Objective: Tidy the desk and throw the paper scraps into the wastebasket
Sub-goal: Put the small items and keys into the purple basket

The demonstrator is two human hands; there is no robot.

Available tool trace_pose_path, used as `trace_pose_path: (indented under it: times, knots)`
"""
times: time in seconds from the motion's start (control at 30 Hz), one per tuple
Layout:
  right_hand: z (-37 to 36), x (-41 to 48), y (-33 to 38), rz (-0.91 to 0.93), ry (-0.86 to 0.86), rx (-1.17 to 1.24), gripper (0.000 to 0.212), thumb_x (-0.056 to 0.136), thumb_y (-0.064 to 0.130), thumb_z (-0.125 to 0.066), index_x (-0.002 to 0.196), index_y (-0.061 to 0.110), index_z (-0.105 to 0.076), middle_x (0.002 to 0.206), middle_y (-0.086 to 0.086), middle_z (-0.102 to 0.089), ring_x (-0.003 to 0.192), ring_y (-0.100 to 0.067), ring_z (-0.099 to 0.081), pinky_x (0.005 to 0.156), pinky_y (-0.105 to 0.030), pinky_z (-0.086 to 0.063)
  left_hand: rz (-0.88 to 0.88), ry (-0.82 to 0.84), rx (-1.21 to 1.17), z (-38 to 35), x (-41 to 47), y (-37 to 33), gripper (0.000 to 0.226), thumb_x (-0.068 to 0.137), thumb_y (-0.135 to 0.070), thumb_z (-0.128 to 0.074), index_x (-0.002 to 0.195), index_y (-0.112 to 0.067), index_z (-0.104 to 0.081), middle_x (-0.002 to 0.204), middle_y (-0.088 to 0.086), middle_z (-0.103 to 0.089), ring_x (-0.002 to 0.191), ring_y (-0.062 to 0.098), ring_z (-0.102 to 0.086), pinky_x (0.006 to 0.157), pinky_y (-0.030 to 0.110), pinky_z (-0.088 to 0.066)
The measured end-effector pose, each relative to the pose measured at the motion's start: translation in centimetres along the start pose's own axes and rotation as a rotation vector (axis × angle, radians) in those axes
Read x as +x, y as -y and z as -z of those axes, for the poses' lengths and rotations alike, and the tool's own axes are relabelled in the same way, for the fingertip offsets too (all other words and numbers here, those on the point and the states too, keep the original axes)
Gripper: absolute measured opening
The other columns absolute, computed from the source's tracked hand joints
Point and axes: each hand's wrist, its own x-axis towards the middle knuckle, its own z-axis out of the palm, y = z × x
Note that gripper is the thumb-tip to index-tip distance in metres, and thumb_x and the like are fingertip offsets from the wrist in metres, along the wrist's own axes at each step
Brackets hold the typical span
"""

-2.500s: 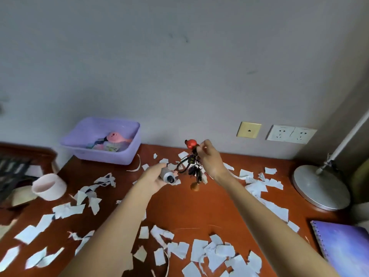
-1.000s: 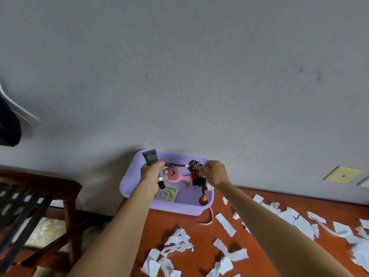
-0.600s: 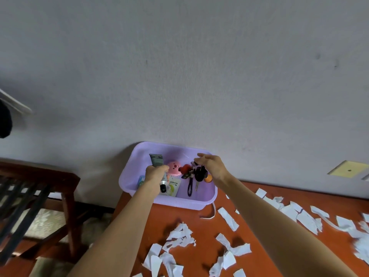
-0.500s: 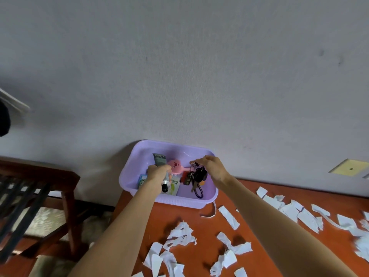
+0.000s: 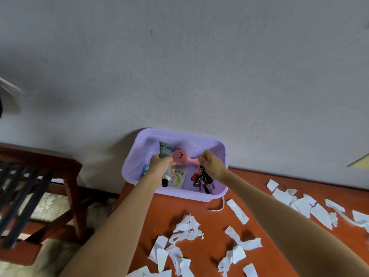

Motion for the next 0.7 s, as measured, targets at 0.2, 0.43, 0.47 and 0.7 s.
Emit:
trace_pose_path:
  times: [0.2, 0.43, 0.47, 0.7]
  knots:
    - [-0.9, 1.5, 0.5, 0.006, 0.137, -0.22, 0.019, 0.1, 0.016, -0.033, 0.082, 0.012, -0.035, 0.093, -0.013, -0.049, 0.084, -0.02, -0.042, 0.071, -0.029, -0.032, 0.01, -0.027, 0.042, -0.2, 1.4, 0.6, 0.031, 0.089, -0.003, -0.051, 0.12, 0.003, -0.05, 0.075, 0.008, -0.059, 0.042, 0.013, -0.053, 0.032, 0.015, -0.042]
    - [-2.8, 5.3, -0.7, -0.133, 0.205, -0.146, 0.029, 0.095, 0.007, -0.034, 0.088, -0.005, -0.059, 0.069, -0.008, -0.047, 0.061, -0.017, -0.041, 0.05, -0.022, -0.031, 0.008, -0.048, 0.028, -0.2, 3.6, 1.0, 0.02, 0.089, -0.003, -0.052, 0.109, -0.001, -0.051, 0.069, 0.008, -0.054, 0.034, 0.009, -0.054, 0.031, 0.012, -0.04]
    - [-2.7, 5.9, -1.1, -0.163, 0.168, -0.107, 0.032, 0.094, 0.006, -0.035, 0.068, 0.005, -0.054, 0.061, -0.004, -0.039, 0.053, -0.014, -0.033, 0.046, -0.02, -0.026, 0.005, -0.052, 0.035, -0.1, 4.0, 1.1, 0.022, 0.09, -0.004, -0.052, 0.112, 0.0, -0.051, 0.071, 0.008, -0.054, 0.042, 0.013, -0.054, 0.031, 0.012, -0.04]
    - [-3.0, 8.8, -3.7, -0.241, -0.092, -0.101, 0.018, 0.097, 0.012, -0.036, 0.081, 0.004, -0.041, 0.089, -0.012, -0.044, 0.08, -0.02, -0.042, 0.069, -0.027, -0.033, 0.022, -0.024, 0.02, -0.6, 6.2, 2.4, 0.01, 0.09, -0.003, -0.052, 0.1, -0.005, -0.053, 0.074, 0.007, -0.056, 0.053, 0.015, -0.05, 0.033, 0.015, -0.044]
